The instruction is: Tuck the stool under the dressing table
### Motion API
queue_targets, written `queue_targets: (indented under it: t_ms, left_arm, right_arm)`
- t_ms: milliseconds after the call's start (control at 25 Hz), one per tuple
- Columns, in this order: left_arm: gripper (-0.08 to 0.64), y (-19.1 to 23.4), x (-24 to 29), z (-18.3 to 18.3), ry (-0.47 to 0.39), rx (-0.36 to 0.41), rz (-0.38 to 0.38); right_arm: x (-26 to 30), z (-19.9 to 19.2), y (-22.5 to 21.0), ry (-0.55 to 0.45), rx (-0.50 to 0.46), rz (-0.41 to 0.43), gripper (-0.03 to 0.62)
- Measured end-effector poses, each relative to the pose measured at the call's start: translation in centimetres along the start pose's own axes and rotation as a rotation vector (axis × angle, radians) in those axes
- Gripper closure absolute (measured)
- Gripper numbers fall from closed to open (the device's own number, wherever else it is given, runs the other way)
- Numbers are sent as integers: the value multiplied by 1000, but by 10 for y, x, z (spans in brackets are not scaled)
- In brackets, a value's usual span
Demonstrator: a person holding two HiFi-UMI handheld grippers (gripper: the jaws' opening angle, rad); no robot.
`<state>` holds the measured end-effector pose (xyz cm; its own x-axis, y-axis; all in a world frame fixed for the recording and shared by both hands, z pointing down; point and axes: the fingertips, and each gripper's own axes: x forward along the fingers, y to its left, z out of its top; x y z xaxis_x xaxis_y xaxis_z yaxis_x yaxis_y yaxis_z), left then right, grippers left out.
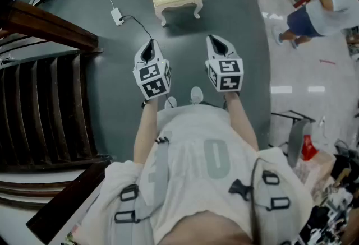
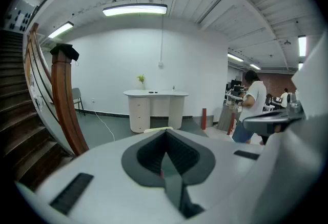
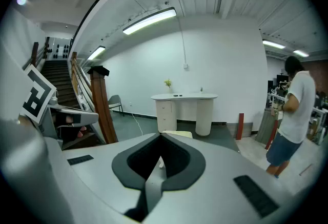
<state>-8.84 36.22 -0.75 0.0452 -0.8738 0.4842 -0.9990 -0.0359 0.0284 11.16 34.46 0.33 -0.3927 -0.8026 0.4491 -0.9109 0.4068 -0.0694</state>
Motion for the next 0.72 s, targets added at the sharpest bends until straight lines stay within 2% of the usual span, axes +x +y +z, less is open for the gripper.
queue_targets:
  t_ms: [200, 360, 720]
  left_arm:
    - [555, -6, 3, -2, 1, -7, 10]
    - [555, -10, 7, -4, 2, -38, 30]
    - [555, -22, 11, -15, 1, -100, 59]
  right_arm:
    - [0, -3, -8, 7, 11, 11, 589]
    - [2, -9, -26, 9, 10, 3, 590]
    - [6, -21, -44, 25, 20, 42, 590]
